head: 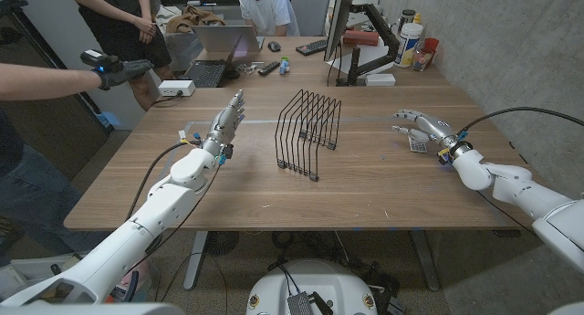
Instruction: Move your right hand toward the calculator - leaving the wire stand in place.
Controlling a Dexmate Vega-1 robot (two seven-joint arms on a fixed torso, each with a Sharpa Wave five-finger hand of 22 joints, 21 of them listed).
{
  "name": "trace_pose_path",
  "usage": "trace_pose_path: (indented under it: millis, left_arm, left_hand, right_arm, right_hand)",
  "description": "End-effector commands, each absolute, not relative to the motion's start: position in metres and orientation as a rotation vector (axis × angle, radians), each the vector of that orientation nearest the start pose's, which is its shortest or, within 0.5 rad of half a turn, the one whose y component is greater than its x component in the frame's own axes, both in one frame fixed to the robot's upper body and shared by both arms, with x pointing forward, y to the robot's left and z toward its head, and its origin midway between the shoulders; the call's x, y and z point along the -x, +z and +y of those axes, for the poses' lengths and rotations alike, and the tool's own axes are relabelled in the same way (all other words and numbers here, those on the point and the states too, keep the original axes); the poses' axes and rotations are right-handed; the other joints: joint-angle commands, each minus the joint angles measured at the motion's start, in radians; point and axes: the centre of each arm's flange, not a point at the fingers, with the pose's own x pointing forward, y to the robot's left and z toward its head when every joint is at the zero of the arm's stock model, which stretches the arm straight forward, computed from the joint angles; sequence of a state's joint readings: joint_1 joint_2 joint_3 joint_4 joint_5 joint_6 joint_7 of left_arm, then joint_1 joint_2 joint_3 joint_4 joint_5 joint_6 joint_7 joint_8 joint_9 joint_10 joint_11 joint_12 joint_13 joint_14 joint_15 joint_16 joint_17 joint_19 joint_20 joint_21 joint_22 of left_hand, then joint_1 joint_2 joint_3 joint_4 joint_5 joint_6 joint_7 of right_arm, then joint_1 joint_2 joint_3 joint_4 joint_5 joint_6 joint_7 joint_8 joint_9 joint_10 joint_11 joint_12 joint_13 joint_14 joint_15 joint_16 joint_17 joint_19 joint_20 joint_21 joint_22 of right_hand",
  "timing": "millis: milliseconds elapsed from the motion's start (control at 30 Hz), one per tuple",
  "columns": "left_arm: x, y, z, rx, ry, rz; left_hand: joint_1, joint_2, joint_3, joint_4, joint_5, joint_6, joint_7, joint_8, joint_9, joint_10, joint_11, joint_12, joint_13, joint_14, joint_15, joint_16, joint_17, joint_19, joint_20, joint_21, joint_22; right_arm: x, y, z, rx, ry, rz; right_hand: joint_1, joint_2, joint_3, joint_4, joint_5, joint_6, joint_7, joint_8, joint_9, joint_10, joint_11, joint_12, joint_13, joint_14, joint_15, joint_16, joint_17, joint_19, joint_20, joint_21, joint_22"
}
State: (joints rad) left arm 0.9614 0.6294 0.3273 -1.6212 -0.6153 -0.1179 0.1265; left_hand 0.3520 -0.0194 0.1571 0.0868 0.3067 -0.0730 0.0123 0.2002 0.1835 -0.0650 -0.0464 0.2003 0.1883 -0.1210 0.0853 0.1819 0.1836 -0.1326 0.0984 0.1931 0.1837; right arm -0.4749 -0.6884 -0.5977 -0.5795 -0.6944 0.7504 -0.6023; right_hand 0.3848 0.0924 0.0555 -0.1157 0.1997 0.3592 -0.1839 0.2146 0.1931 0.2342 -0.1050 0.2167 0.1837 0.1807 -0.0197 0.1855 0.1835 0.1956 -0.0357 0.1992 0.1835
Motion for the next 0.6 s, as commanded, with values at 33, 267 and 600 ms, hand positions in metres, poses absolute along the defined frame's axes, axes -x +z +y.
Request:
trace_pose_path:
  millis: [33,267,600]
  left_arm:
    - [-0.6034,-0.007,0.2864,-0.058,-0.167,-0.553]
    - [-0.5993,-0.006,0.2894,-0.068,-0.166,-0.55]
    - [-0.5987,-0.0079,0.2917,-0.07,-0.171,-0.544]
  left_hand:
    - [0.003,0.009,-0.006,-0.001,-0.001,0.003,0.002,0.002,0.003,-0.003,0.005,0.005,0.003,-0.001,0.001,0.009,0.004,-0.009,0.004,0.01,0.002]
    - [0.003,0.01,-0.006,-0.001,-0.001,0.004,0.002,0.002,0.003,-0.003,0.003,0.005,0.003,-0.001,0.001,0.009,0.004,-0.01,0.004,0.009,0.002]
    - [0.004,0.01,-0.007,-0.002,-0.002,0.005,0.002,0.002,0.003,-0.004,0.003,0.005,0.003,-0.004,0.001,0.009,0.004,-0.012,0.004,0.009,0.002]
  right_arm:
    - [-0.659,-0.0374,-0.4236,1.336,-0.157,-0.801]
    - [-0.6584,-0.0415,-0.4217,1.345,-0.153,-0.794]
    - [-0.6579,-0.0436,-0.4197,1.359,-0.151,-0.792]
  right_hand:
    - [0.004,-0.01,-0.001,-0.005,0.004,0.005,-0.005,-0.002,0.001,0.009,0.001,0.002,0.004,0.008,-0.003,0.008,0.005,0.004,-0.004,0.004,0.003]
    - [0.004,-0.01,-0.001,-0.005,0.004,0.007,-0.006,-0.002,0.001,0.009,0.003,0.002,0.004,0.009,-0.004,0.008,0.005,0.005,-0.002,0.004,0.003]
    - [0.004,-0.011,-0.002,-0.005,0.004,0.008,-0.006,-0.003,0.001,0.01,0.003,0.002,0.004,0.012,-0.006,0.008,0.005,0.004,-0.001,0.004,0.003]
